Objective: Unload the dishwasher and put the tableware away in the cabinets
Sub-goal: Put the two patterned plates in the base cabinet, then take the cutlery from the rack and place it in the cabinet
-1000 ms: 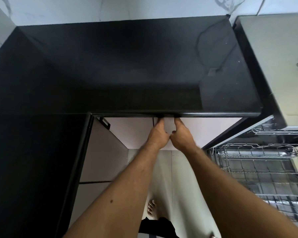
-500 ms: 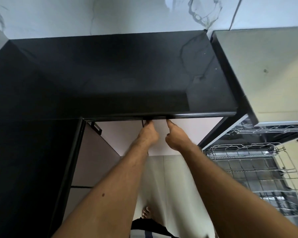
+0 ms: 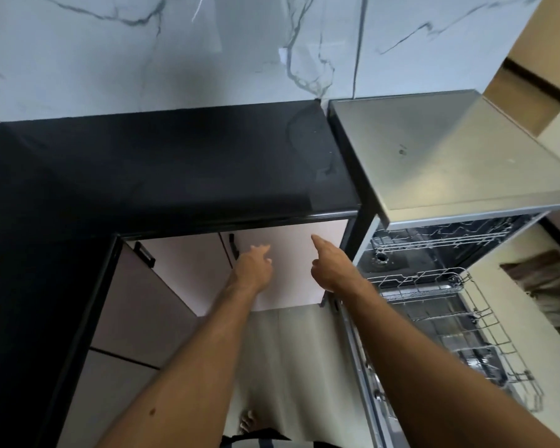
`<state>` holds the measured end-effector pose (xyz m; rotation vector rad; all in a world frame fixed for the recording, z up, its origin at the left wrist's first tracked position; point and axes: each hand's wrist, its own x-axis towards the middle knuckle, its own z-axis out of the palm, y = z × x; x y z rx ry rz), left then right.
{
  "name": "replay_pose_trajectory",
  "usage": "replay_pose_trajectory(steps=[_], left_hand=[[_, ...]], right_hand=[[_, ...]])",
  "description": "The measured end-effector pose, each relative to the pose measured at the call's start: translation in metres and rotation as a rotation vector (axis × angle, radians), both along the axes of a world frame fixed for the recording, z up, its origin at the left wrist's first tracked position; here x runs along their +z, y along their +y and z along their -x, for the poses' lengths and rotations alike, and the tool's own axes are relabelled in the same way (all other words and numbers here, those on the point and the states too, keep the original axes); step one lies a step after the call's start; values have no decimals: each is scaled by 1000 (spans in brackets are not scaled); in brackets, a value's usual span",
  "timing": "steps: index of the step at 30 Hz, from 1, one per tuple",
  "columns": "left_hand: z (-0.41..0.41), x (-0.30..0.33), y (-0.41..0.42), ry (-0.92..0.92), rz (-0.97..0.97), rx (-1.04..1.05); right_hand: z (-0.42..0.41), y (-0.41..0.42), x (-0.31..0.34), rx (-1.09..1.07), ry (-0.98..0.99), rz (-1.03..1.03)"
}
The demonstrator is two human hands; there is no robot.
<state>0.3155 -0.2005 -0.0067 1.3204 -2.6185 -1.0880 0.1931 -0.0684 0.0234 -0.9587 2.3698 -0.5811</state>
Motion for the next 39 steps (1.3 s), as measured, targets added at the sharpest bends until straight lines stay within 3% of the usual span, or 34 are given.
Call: replay_pose_trajectory(steps=[8, 16, 23, 34, 39], left_hand=[[27, 4, 92, 59, 104, -124], [53, -19, 177, -16, 262, -306], [69, -34, 239, 5, 198, -381], [64, -48, 272, -51, 196, -430], [36, -47, 260, -140, 206, -356]], right_hand=[[27, 99, -1, -75, 0, 32], [60, 210, -10, -175, -10, -7], [75, 279, -29, -260, -31, -26], [76, 321, -51, -256, -116, -87], [58, 300, -56, -137, -108, -118]])
